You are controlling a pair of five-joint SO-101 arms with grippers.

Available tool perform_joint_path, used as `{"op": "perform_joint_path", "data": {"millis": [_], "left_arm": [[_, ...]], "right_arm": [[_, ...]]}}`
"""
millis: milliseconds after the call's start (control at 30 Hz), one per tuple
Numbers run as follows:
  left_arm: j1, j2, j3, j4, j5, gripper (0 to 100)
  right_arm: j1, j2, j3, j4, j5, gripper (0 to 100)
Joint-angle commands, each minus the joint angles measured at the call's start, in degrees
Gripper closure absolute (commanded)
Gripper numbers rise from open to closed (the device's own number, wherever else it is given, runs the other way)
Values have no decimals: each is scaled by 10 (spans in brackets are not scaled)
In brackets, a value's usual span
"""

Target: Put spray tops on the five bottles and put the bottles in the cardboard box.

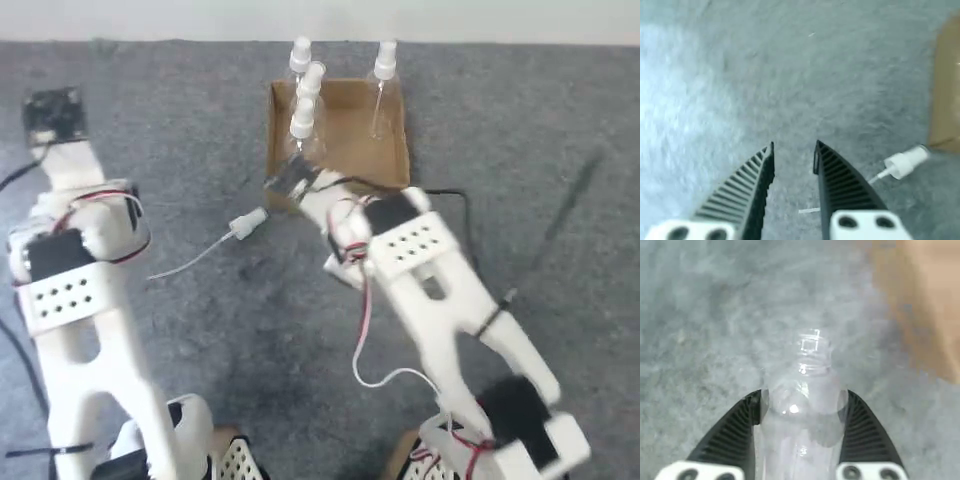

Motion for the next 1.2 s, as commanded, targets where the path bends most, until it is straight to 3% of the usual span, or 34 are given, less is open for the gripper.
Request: {"op": "perform_joint_path", "data": {"millis": [0,167,333,500,1167], "left_arm": [[44,22,-96,64,-80,878],[98,175,-197,135,-155,874],[143,318,-284,170,-214,754],[193,409,-322,168,-292,782],[218,672,-462,146,-318,835]], "right_arm": [[38,-80,-29,6,-54,936],[60,-139,-28,7,-111,936],[72,-192,8,-17,-122,936],[72,-237,62,-66,-120,936],[79,-261,96,-100,-118,936]]}}
